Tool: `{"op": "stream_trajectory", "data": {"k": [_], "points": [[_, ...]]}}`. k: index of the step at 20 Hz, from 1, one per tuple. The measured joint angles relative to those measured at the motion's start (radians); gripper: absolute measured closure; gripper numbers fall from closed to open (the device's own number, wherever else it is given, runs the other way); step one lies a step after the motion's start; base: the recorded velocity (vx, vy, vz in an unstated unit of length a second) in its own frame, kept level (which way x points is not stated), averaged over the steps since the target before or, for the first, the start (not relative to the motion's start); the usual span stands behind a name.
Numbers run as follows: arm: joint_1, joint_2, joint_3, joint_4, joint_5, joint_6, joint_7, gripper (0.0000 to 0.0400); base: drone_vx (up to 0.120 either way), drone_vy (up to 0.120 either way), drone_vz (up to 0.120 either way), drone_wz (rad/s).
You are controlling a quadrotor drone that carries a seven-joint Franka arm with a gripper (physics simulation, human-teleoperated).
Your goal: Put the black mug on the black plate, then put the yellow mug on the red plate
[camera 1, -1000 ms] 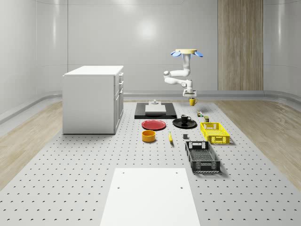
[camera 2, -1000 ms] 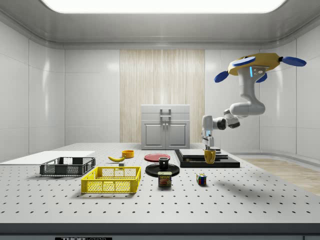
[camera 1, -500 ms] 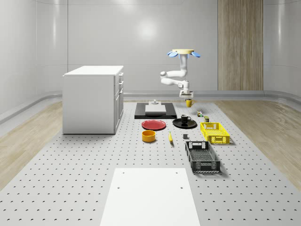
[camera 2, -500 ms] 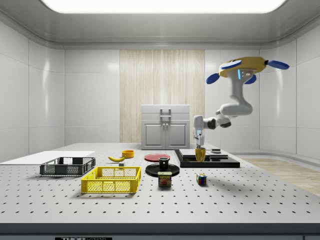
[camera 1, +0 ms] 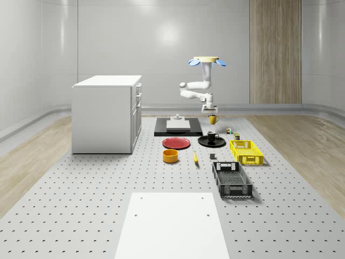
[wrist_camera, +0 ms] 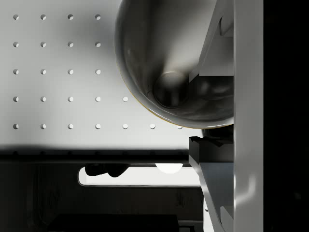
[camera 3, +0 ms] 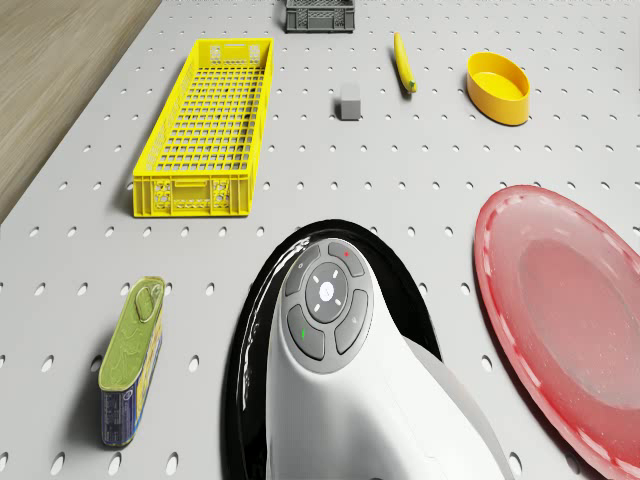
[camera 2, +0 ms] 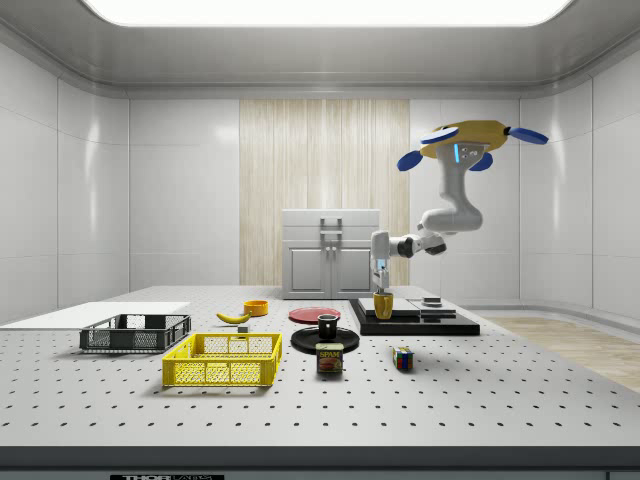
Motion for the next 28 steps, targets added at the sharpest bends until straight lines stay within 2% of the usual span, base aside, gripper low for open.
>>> {"op": "stream_trajectory", "data": {"k": [28], "points": [[-0.003,-0.005,0.001,0.000,0.002,0.005,0.002,0.0290,0.120,-0.120,0.000,0.000]]}}
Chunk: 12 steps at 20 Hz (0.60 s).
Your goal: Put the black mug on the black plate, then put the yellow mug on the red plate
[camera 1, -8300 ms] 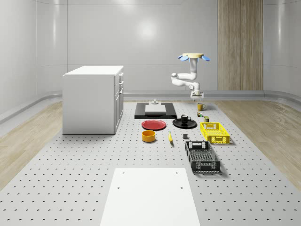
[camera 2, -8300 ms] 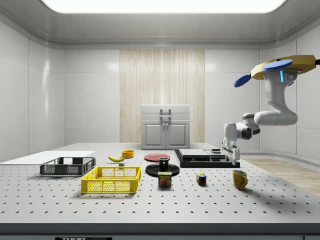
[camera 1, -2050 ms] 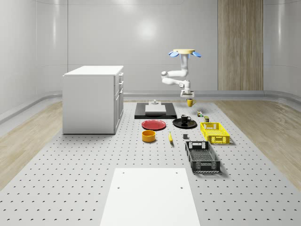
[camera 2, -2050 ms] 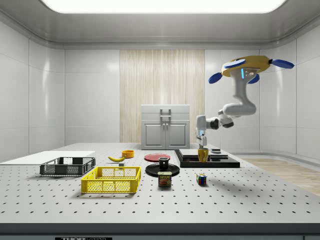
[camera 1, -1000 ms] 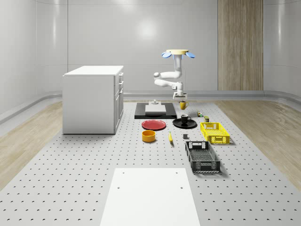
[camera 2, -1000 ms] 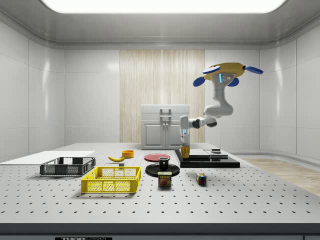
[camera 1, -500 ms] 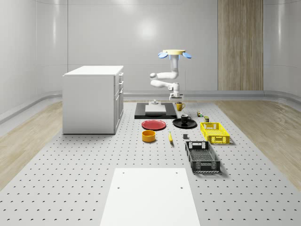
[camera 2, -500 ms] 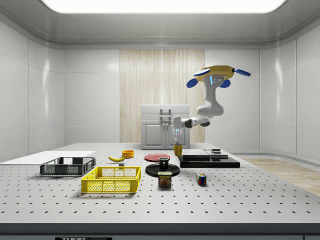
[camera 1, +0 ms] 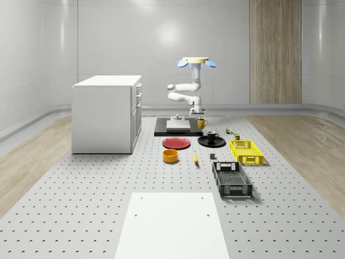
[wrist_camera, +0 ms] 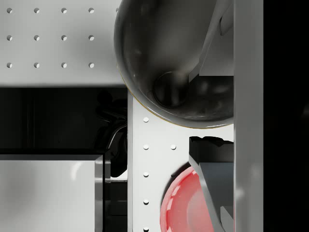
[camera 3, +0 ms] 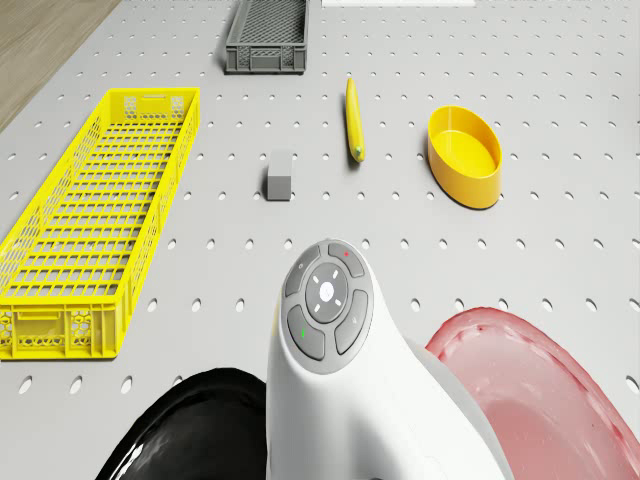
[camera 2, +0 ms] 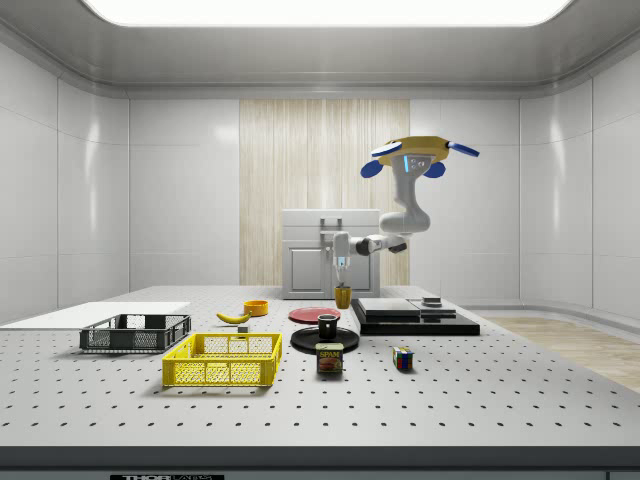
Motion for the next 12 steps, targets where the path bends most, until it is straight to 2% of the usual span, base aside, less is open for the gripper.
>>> {"op": "stream_trajectory", "data": {"k": [12], "points": [[-0.001,-0.002,0.000,0.000,0.001,0.002,0.001,0.0290,0.120,-0.120,0.000,0.000]]}}
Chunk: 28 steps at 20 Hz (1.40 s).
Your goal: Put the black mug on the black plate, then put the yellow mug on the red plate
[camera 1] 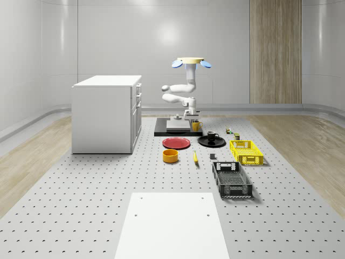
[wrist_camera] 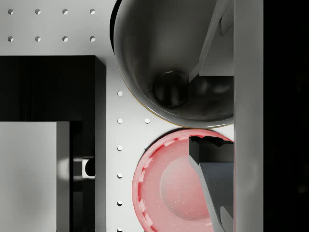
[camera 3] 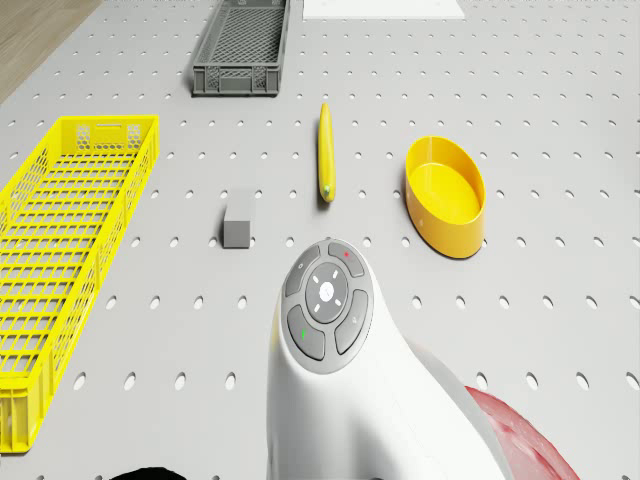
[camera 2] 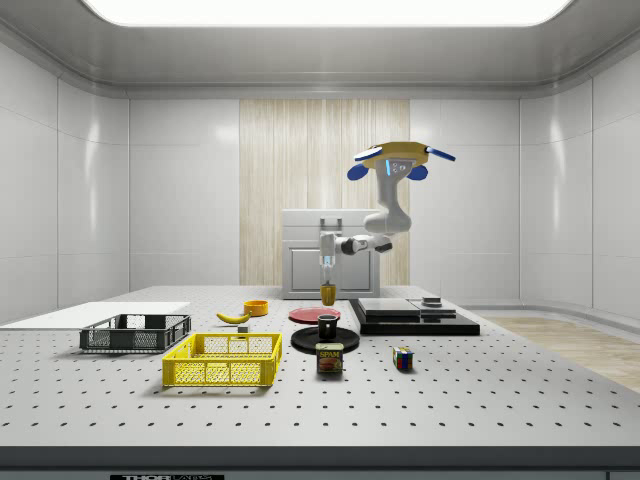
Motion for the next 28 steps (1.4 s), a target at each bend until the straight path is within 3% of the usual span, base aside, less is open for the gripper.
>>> {"op": "stream_trajectory", "data": {"k": [7,28], "points": [[0.000,-0.001,0.000,0.000,0.000,0.001,0.000,0.0290,0.120,-0.120,0.000,0.000],[-0.002,-0.003,0.000,0.000,0.001,0.003,0.001,0.0290,0.000,-0.120,0.000,0.000]]}}
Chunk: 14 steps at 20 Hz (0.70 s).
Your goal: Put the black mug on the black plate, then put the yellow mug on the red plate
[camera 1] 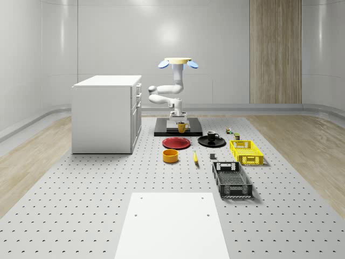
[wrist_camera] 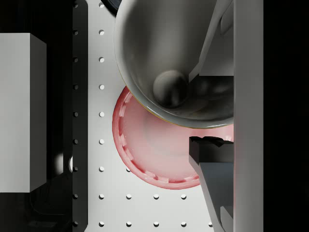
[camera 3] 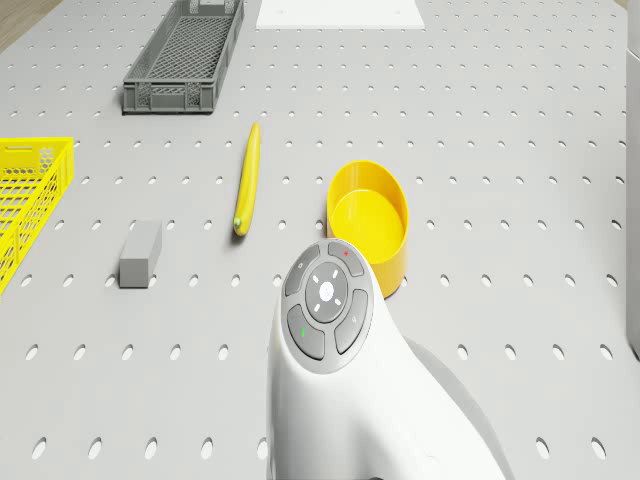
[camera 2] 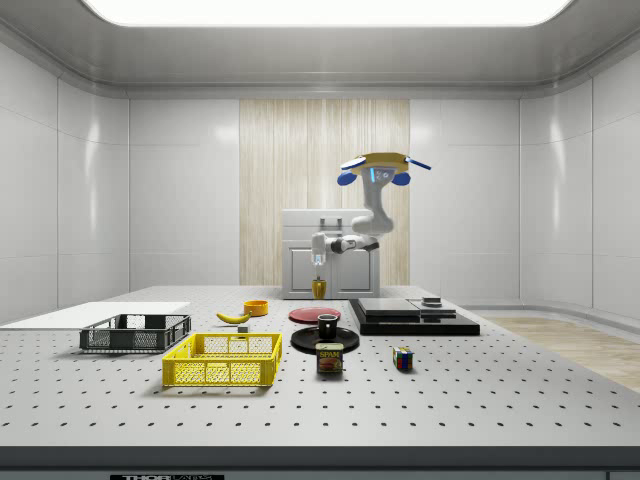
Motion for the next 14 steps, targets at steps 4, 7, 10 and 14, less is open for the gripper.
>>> {"op": "stream_trajectory", "data": {"k": [4,7,10,14], "points": [[0.000,0.000,0.000,0.000,0.000,0.000,0.000,0.0290,0.000,-0.120,0.000,0.000],[-0.002,0.000,-0.009,0.004,-0.008,0.005,0.000,0.0290,0.000,-0.013,0.000,0.000],[-0.008,0.001,-0.035,0.017,-0.032,0.019,-0.001,0.0290,0.000,0.000,0.000,0.000],[-0.018,0.007,-0.082,0.041,-0.075,0.042,-0.003,0.0290,0.000,0.000,0.000,0.000]]}}
